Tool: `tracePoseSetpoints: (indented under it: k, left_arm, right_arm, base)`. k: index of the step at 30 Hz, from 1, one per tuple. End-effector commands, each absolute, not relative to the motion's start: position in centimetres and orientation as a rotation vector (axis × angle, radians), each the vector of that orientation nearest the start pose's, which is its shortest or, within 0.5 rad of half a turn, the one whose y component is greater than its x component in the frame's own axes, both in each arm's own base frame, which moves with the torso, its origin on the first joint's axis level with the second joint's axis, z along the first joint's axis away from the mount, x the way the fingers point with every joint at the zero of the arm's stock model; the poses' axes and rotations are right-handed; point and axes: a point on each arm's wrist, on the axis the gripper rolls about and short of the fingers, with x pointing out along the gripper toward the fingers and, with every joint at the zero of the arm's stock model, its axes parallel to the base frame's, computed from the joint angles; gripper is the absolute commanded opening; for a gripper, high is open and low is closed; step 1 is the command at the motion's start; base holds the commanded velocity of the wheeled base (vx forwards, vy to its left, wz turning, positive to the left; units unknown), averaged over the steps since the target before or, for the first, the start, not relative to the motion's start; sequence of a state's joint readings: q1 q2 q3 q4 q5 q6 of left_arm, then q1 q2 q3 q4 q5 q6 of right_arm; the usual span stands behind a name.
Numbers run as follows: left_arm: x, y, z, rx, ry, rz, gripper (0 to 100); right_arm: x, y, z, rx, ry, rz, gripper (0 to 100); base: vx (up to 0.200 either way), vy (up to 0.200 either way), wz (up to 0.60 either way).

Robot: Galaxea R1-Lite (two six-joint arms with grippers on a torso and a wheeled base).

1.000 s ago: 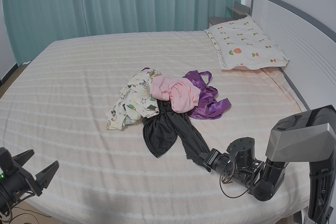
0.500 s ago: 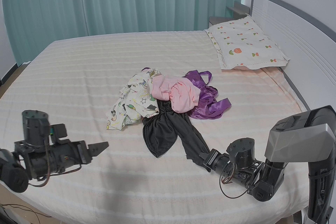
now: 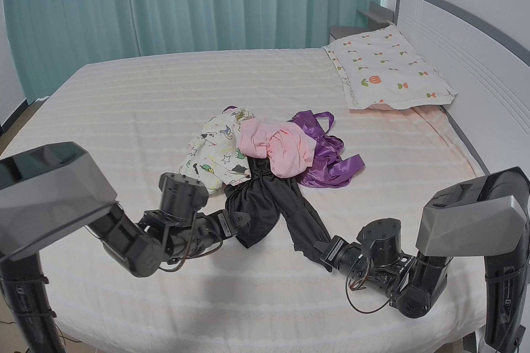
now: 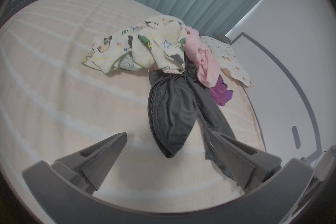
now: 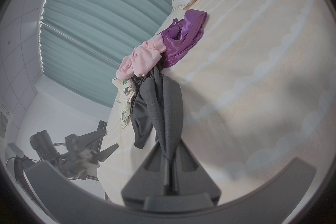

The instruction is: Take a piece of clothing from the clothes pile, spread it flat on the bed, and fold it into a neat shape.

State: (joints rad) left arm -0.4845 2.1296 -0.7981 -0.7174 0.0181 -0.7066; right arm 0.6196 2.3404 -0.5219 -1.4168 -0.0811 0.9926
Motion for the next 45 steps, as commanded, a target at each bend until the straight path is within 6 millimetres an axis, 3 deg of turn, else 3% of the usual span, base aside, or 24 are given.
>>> tracePoseSetpoints:
  k: [1, 10, 17, 25, 26, 34, 39, 42, 43, 45]
  left_arm:
    - [33.8, -18.7, 0.2, -0.494, 0.760, -0.170, 100]
    - [35.8, -19.9, 0.8, -0.515, 0.691, -0.182, 100]
    - [35.8, -21.7, 0.2, -0.493, 0.720, -0.206, 100]
    - [36.4, -22.1, -0.2, -0.487, 0.706, -0.191, 100]
    - [36.4, -22.1, -0.3, -0.486, 0.708, -0.189, 0]
    - [35.4, -21.4, -0.6, -0.479, 0.746, -0.165, 0]
    - [34.1, -20.3, 3.3, -0.578, 0.703, -0.158, 0]
    - [32.1, -19.0, 7.0, -0.645, 0.661, -0.176, 0]
    - [32.1, -19.0, 7.0, -0.645, 0.661, -0.176, 0]
    - [29.8, -18.0, 10.1, -0.670, 0.614, -0.213, 0]
  right_arm:
    - [27.3, 19.2, -1.6, 0.815, 0.611, 0.290, 0]
    - [27.3, 19.3, -1.6, 0.815, 0.611, 0.290, 0]
    - [27.3, 19.3, -1.6, 0.816, 0.610, 0.291, 0]
    - [27.3, 19.3, -1.6, 0.821, 0.599, 0.296, 0]
    - [27.4, 19.3, -1.7, 0.822, 0.598, 0.298, 0]
    - [27.3, 19.3, -1.6, 0.831, 0.575, 0.312, 0]
    - [27.0, 19.4, -0.9, 0.846, 0.536, 0.345, 0]
    - [26.6, 19.6, 0.8, 0.864, 0.492, 0.385, 0]
    - [26.6, 19.6, 0.8, 0.864, 0.492, 0.385, 0]
    - [26.1, 19.8, 4.2, 0.901, 0.412, 0.450, 0]
  base:
    - [0.000, 0.000, 0.00]
    - [0.000, 0.000, 0.00]
    - [0.000, 0.000, 0.00]
    - [0.000, 0.000, 0.00]
    - [0.000, 0.000, 0.00]
    - [0.000, 0.000, 0.00]
    - [0.000, 0.000, 0.00]
    - [0.000, 0.000, 0.00]
    - [0.000, 0.000, 0.00]
    - [0.000, 0.000, 0.00]
